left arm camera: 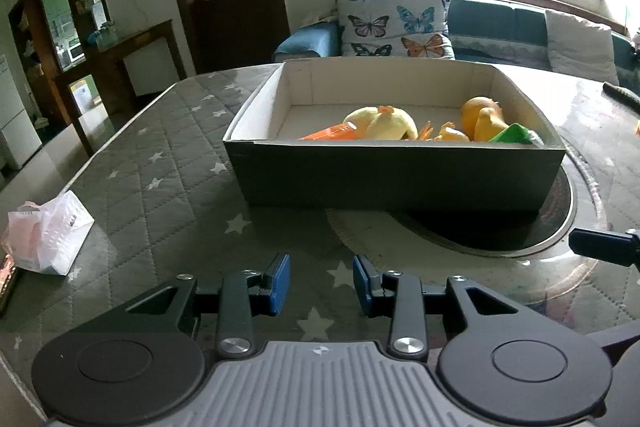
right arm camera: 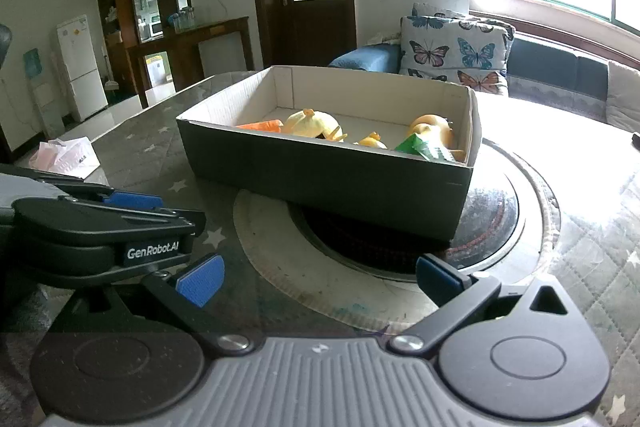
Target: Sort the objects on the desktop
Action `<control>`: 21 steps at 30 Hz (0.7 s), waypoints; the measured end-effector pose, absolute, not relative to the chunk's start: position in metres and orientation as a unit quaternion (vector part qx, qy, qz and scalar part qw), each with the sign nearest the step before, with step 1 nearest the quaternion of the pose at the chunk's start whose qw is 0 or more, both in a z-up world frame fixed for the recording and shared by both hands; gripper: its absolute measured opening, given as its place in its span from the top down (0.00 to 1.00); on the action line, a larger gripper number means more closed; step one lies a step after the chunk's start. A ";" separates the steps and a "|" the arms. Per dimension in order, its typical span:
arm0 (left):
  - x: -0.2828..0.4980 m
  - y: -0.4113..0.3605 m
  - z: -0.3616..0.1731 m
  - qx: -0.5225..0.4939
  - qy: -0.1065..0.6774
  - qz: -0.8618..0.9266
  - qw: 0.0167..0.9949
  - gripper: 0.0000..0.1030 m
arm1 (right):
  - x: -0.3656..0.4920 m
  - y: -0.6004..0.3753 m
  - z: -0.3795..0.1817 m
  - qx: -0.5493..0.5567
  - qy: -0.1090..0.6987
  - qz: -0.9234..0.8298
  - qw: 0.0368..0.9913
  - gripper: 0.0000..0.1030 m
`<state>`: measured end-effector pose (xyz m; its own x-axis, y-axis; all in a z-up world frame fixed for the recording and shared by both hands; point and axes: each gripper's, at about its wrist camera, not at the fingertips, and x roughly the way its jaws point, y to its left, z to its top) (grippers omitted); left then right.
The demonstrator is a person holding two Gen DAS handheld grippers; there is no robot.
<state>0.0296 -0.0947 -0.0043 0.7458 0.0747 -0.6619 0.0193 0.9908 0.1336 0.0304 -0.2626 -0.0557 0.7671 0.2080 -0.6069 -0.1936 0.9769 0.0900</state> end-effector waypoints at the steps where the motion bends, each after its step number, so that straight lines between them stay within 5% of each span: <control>1: 0.030 -0.095 -0.004 0.066 0.357 0.014 0.932 0.64 | 0.031 -0.262 -0.056 0.011 0.324 0.107 0.940 0.00; 21: 0.041 -0.095 -0.001 0.066 0.352 0.009 0.933 0.64 | 0.037 -0.264 -0.058 0.011 0.325 0.096 0.941 0.00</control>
<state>0.0412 -0.0946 -0.0012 0.7513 0.0637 -0.6569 0.0292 0.9911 0.1295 0.0367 -0.2638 -0.0576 0.7698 0.1882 -0.6099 -0.1737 0.9813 0.0835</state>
